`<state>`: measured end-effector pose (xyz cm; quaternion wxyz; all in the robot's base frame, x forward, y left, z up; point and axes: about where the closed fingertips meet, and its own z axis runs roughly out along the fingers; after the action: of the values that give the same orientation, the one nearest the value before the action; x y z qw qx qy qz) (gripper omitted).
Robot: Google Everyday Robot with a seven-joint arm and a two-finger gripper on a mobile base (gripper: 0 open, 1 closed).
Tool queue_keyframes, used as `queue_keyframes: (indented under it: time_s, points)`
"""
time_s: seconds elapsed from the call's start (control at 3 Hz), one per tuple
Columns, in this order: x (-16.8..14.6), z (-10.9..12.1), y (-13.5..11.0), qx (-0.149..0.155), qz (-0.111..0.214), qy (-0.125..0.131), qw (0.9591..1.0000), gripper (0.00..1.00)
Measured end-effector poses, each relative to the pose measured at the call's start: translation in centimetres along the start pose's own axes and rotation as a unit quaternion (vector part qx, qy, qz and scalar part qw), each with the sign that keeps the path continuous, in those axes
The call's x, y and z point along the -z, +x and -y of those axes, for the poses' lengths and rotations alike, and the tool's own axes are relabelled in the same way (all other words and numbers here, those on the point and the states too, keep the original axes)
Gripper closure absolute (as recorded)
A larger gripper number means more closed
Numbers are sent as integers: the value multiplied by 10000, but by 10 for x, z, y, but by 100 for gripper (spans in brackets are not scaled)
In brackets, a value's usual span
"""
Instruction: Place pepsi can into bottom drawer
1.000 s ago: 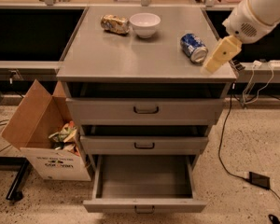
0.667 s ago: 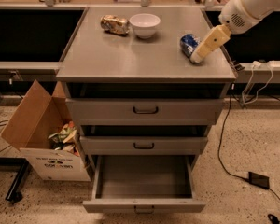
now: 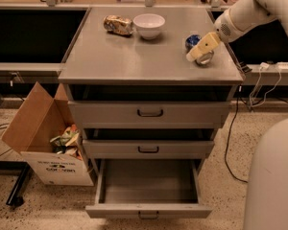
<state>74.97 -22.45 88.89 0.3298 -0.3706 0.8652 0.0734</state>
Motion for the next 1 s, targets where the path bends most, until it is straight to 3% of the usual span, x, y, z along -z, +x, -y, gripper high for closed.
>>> queue_keyframes:
  time_s: [0.33, 0.67, 1.0]
  points:
    - [-26, 12, 4, -295, 5, 19, 9996, 0]
    - [-49, 20, 7, -472, -51, 50, 9989, 19]
    - [-56, 23, 1, -433, -69, 115, 9990, 42]
